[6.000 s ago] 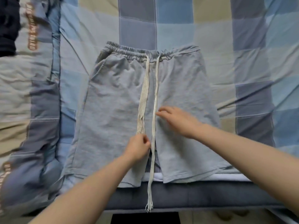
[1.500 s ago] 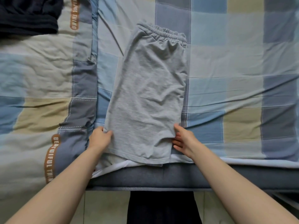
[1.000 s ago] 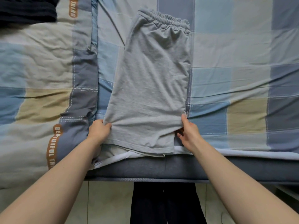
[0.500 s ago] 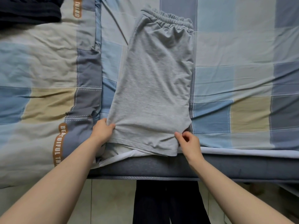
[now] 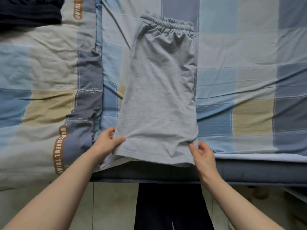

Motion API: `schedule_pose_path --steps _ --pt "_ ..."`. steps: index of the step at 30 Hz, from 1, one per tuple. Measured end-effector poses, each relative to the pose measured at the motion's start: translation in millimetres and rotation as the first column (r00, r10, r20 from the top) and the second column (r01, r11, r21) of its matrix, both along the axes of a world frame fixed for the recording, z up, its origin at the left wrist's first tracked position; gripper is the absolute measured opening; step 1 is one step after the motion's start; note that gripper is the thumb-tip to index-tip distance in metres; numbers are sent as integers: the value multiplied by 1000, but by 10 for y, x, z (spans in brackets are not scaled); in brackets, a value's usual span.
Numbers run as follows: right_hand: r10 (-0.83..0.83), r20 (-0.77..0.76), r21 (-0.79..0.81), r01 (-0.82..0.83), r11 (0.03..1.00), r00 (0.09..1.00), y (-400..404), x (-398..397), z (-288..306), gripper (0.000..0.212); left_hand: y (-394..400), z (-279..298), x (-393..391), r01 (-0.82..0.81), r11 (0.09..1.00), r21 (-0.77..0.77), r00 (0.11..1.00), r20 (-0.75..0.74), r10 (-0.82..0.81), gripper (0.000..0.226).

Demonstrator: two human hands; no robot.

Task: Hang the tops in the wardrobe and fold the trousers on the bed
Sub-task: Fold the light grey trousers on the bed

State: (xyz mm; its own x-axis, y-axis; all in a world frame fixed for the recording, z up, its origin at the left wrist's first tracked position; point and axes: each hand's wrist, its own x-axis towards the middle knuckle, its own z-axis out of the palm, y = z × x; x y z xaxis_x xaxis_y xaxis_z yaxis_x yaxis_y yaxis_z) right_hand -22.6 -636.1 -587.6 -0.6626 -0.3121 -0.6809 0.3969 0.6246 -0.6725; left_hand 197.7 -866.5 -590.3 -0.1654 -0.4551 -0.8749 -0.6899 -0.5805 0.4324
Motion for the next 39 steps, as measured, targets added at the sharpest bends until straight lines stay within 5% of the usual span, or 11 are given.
schedule_pose_path --steps 3,6,8,10,13,18,24,32,34,36,39 --pt "240 81 219 -252 943 968 387 -104 1 8 271 -4 46 134 990 40 988 70 -136 38" --pt "610 292 464 -667 583 736 641 -246 -79 7 582 -81 20 449 884 -127 854 352 -383 47" --pt "778 184 596 -698 397 601 583 -433 -80 17 781 -47 -114 525 801 -288 785 528 -325 60" --pt "753 -18 609 -590 531 658 383 -652 -65 16 953 23 -358 619 647 -444 744 596 -303 72" --pt "675 -113 467 -560 684 729 -23 -908 -110 23 1237 61 -841 643 519 -563 749 318 -582 58" --pt "756 108 245 -755 609 645 -529 -1043 -196 12 1686 -75 -1534 709 648 -277 685 54 -726 50" --pt "744 175 344 -748 568 645 -732 -997 -118 29 1770 -201 -1723 392 901 -186 920 81 -384 58" --pt "508 310 83 -555 827 803 -986 -489 -191 7 1710 -306 -1377 133 985 -106 981 156 -116 29" --pt "754 137 35 -763 645 643 -901 -447 -243 17 1645 -315 -1225 236 967 -101 961 172 -216 23" --pt "967 -124 89 -968 233 222 -731 -494 -274 38 1563 -270 -1061 456 884 -105 884 168 -436 23" --pt "813 -413 372 -891 -261 -411 -458 -659 -312 49 1311 -173 -745 777 612 -149 629 168 -759 21"
